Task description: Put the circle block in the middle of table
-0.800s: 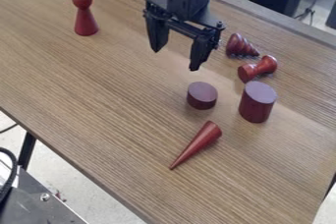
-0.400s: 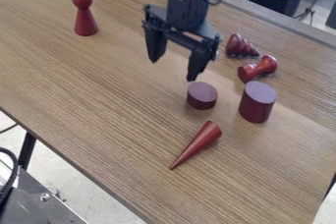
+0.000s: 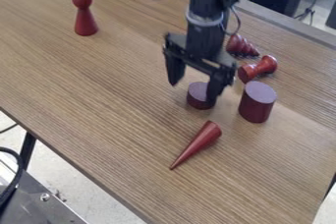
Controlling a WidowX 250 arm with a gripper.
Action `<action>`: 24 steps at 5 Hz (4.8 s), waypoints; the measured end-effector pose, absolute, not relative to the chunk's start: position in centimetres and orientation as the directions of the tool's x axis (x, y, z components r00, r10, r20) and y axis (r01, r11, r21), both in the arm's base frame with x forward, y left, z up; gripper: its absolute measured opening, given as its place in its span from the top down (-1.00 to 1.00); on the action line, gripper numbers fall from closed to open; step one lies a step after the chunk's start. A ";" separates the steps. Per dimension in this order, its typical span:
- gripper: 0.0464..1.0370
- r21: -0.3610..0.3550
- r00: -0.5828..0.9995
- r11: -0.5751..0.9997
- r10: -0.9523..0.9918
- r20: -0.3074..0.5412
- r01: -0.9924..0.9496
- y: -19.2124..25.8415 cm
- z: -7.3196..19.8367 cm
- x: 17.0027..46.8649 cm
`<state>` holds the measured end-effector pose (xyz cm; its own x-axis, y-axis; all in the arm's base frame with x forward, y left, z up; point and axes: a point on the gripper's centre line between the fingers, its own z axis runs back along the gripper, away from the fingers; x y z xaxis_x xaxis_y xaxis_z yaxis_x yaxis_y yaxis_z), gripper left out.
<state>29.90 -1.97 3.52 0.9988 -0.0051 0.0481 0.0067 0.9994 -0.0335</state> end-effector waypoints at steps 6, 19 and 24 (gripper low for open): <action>-0.46 -0.006 0.952 0.966 0.257 0.168 -0.260 -1.0 6.2 28.9; -0.46 -0.084 0.704 0.716 0.697 0.135 -0.693 15.9 2.3 29.5; -0.92 0.100 0.885 0.928 0.302 0.355 -0.358 8.6 15.3 32.5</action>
